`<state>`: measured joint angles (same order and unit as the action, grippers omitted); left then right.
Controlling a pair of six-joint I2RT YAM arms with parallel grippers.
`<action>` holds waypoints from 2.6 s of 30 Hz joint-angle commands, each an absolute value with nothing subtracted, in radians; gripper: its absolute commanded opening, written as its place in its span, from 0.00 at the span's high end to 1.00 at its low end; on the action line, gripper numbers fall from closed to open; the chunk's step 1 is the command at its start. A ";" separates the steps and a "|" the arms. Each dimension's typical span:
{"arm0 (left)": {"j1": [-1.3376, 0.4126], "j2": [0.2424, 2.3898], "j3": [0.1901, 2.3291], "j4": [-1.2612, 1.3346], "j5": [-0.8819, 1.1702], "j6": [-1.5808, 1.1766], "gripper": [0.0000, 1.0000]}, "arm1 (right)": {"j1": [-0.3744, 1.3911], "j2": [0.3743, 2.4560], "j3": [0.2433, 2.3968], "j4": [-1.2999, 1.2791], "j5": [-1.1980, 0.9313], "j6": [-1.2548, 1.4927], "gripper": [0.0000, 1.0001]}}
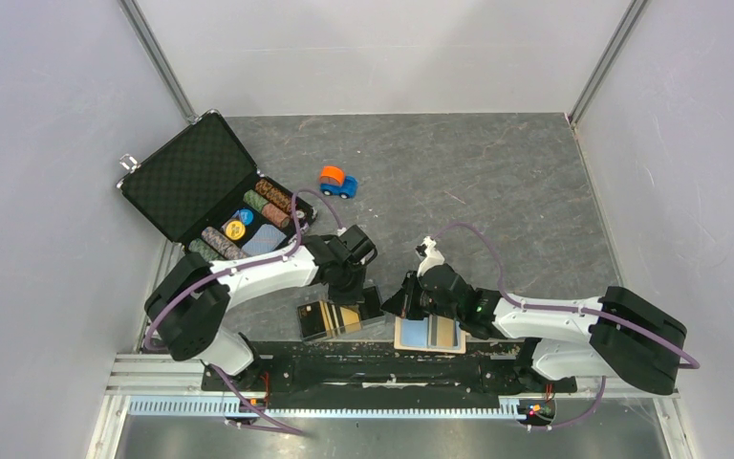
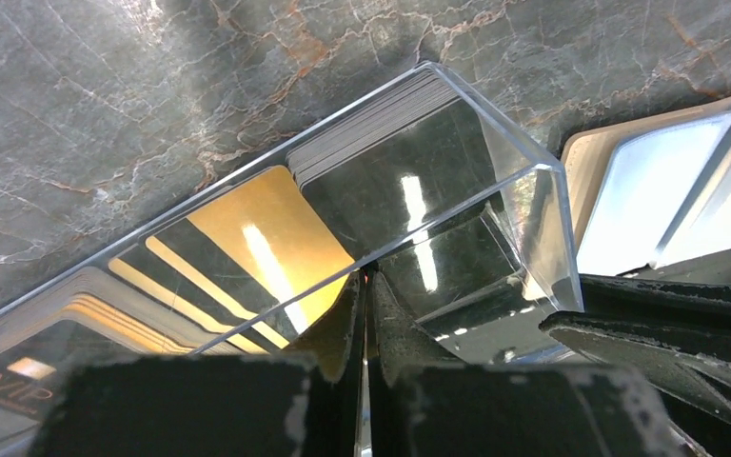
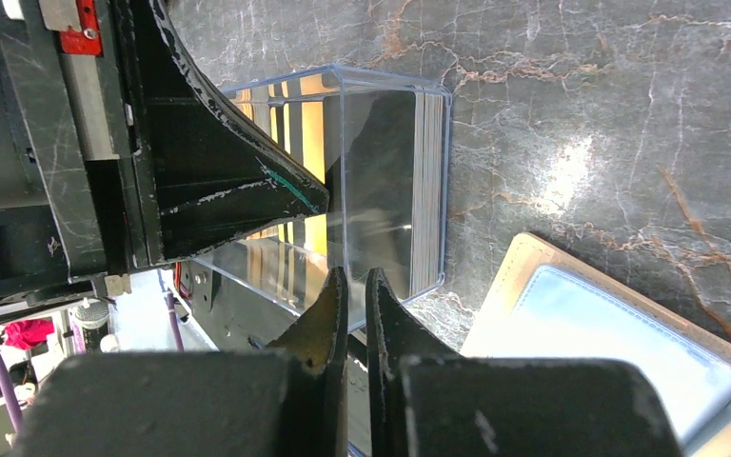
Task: Put the credit cards into the card holder
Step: Pick up the credit card from the storage box.
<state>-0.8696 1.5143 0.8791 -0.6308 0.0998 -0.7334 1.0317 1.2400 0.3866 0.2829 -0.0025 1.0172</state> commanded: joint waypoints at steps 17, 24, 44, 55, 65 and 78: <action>-0.931 1.535 1.019 -0.680 0.026 -0.741 0.85 | 1.040 1.239 0.439 0.336 -0.041 1.022 1.00; -0.933 1.527 1.023 -0.682 0.021 -0.742 0.78 | 1.040 1.238 0.440 0.336 -0.043 1.020 1.00; -0.931 1.427 0.917 -0.619 0.003 -0.816 0.52 | 1.040 1.232 0.440 0.330 -0.042 1.018 1.00; -0.931 1.537 0.906 -0.586 0.025 -0.808 0.64 | 1.040 1.232 0.440 0.328 -0.043 1.015 1.00; -0.934 1.556 0.939 -0.587 0.038 -0.793 0.96 | 1.040 1.234 0.441 0.328 -0.044 1.014 1.00; -0.936 1.456 0.947 -0.570 0.018 -0.804 0.95 | 1.040 1.240 0.445 0.330 -0.050 1.012 1.00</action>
<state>-0.9257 1.5208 0.9157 -0.6773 0.0250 -0.7879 1.0313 1.2404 0.3962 0.2684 -0.0063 0.9947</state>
